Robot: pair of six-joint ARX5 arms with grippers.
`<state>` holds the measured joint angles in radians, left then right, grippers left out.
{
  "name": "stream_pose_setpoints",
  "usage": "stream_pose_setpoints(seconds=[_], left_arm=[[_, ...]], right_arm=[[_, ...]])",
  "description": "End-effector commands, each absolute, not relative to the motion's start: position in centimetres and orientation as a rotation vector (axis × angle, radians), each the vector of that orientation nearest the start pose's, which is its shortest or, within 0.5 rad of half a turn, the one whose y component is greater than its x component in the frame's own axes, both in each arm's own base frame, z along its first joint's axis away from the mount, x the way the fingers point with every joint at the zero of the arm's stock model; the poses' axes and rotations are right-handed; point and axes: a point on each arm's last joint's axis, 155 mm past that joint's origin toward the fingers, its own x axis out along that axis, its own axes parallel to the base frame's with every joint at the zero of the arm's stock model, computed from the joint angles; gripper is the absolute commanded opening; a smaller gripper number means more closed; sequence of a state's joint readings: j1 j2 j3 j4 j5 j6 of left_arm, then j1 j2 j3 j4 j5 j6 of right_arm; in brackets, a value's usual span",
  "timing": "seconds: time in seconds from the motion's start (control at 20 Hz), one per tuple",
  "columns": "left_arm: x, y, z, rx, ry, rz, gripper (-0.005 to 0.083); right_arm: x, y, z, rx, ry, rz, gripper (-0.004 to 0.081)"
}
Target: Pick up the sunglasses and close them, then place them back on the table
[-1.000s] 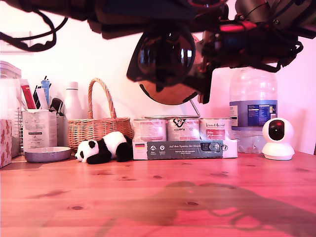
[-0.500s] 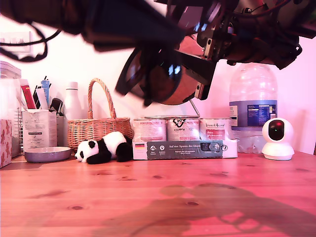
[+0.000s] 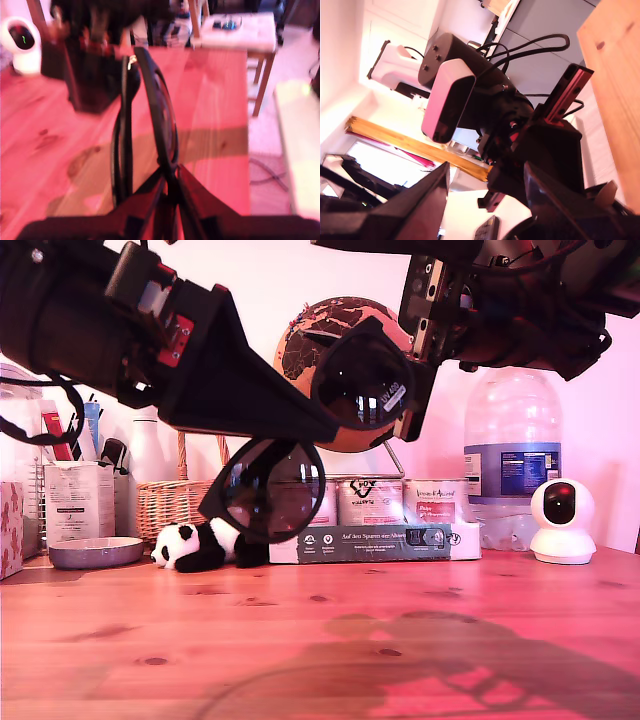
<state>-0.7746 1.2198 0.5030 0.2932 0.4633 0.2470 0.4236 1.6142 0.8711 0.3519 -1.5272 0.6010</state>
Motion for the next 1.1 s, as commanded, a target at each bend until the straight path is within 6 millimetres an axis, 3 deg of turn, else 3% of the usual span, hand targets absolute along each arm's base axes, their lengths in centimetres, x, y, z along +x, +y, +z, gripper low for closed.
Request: stream_pose_setpoints(seconds=[0.0, 0.15, 0.4, 0.55, 0.65, 0.75, 0.85, 1.05], left_arm=[[21.4, -31.0, 14.5, 0.291, 0.268, -1.24, -0.0019], [22.0, -30.5, 14.1, 0.296, 0.288, -1.205, -0.0019], [22.6, -29.2, 11.8, 0.24, 0.447, -1.154, -0.0019], [23.5, -29.0, 10.4, 0.179, 0.592, -1.111, -0.0019], [24.3, -28.9, 9.7, 0.114, 0.714, -1.072, -0.0019], [25.1, -29.0, 8.8, 0.077, 0.819, -1.047, -0.0019], [25.8, -29.0, 8.0, 0.045, 0.899, -1.034, -0.0019], [26.4, -29.6, 7.4, -0.059, 1.003, -1.056, -0.0019]], right_arm=[[23.9, 30.1, 21.3, 0.614, 0.903, 1.689, 0.0421], [28.7, 29.6, 20.6, 0.606, 0.808, 1.467, 0.0421], [32.3, 29.0, 20.9, 0.592, 0.728, 1.325, 0.0421], [32.1, 29.5, 21.5, 0.557, 0.698, 1.349, 0.042], [31.3, 30.2, 21.7, 0.519, 0.678, 1.391, 0.0355], [30.1, 30.6, 22.0, 0.494, 0.67, 1.46, 0.0213], [28.3, 30.8, 22.6, 0.483, 0.676, 1.561, -0.0009], [27.8, 30.5, 24.6, 0.401, 0.583, 1.513, -0.0013]])
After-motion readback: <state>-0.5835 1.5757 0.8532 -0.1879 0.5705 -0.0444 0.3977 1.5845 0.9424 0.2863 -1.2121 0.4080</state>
